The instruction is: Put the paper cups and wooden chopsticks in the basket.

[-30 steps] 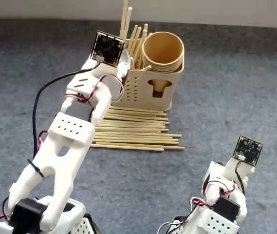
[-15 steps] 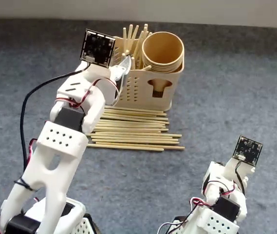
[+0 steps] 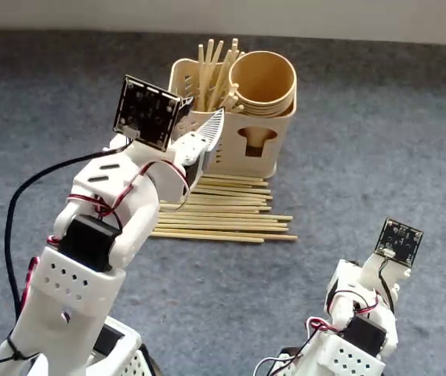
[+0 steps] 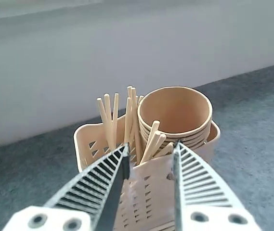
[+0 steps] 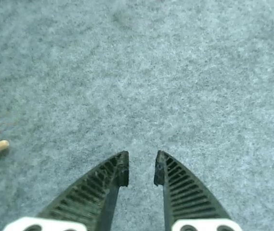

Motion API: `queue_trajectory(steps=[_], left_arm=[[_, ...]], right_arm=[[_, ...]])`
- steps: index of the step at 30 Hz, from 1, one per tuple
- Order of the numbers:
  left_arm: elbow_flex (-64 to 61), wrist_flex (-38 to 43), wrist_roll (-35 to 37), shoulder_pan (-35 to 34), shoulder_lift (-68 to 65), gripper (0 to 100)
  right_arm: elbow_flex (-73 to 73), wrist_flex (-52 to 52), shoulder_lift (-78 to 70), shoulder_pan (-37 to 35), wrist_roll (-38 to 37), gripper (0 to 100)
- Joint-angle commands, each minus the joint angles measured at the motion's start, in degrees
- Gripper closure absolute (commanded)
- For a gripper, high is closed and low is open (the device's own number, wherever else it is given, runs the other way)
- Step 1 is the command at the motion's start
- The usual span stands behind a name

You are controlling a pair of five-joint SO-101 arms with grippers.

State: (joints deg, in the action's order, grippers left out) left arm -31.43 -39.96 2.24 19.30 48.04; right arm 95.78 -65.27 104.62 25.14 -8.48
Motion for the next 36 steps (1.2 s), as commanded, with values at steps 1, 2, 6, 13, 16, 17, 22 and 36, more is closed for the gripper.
queue_trajectory(steps=[1,2,6,13,16,17,22,36], left_arm=[[2.51,-2.55,0.26,2.77,2.07,84],[2.59,-3.78,0.09,3.47,2.07,84],[2.07,-9.76,-9.76,8.13,1.63,84],[-11.12,-11.08,-18.9,13.05,1.63,84],[-16.04,-11.08,-21.63,13.05,1.63,84],[-17.45,-11.08,-22.33,12.97,1.63,84],[-20.7,-11.25,-22.86,12.97,-1.8,86],[-0.4,-20.75,-25.41,13.14,-35.03,90]], right_arm=[[3.65,1.71,0.66,0.66,-0.09,89.3],[3.65,1.71,0.66,0.66,-0.09,89.3],[3.65,1.71,0.66,0.66,-0.09,89.3],[3.65,1.71,0.66,0.66,-0.09,89.3],[3.65,1.71,0.66,0.66,-0.09,89.3],[3.65,1.71,0.66,0.66,-0.09,89.3],[3.65,1.71,0.66,0.66,-0.09,89.3],[3.65,1.71,0.66,0.66,-0.09,89.3]])
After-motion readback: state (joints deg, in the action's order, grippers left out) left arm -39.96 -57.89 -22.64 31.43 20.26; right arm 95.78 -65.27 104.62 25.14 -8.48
